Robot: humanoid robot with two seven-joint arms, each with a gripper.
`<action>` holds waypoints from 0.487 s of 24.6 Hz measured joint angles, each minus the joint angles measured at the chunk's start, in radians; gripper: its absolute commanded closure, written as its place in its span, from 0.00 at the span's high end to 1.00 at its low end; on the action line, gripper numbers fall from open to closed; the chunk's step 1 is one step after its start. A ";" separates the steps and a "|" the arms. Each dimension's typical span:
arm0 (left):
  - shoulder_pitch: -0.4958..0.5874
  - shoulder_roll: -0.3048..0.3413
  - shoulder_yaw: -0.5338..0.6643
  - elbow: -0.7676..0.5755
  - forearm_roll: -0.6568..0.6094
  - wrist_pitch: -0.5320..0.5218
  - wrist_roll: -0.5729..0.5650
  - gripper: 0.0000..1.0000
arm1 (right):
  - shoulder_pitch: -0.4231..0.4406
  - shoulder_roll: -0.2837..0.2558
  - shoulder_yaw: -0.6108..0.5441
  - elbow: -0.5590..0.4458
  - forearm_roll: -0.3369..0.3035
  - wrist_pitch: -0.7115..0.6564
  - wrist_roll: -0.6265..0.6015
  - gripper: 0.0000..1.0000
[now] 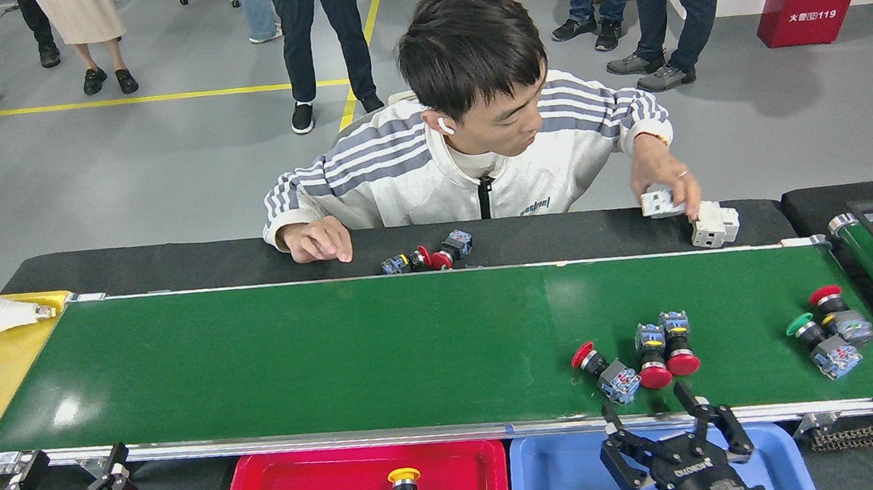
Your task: Pick switch part from conveyor to tray
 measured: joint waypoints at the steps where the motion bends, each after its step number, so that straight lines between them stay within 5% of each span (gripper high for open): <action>1: 0.000 0.000 0.000 0.000 0.000 0.000 0.000 1.00 | -0.033 0.000 0.033 0.029 0.000 0.026 0.007 1.00; 4: 0.000 0.000 0.000 0.002 0.000 0.000 0.000 1.00 | -0.111 -0.001 0.105 0.111 0.000 0.106 0.019 0.94; 5: 0.000 0.000 0.000 0.002 0.000 0.000 0.000 1.00 | -0.132 -0.001 0.122 0.139 -0.001 0.121 0.025 0.84; 8: -0.001 0.000 0.000 0.002 0.000 0.000 0.000 1.00 | -0.161 -0.003 0.140 0.174 -0.004 0.137 0.035 0.33; 12: -0.002 0.000 0.000 0.002 0.000 0.000 0.000 1.00 | -0.165 -0.022 0.147 0.176 -0.006 0.125 0.037 0.12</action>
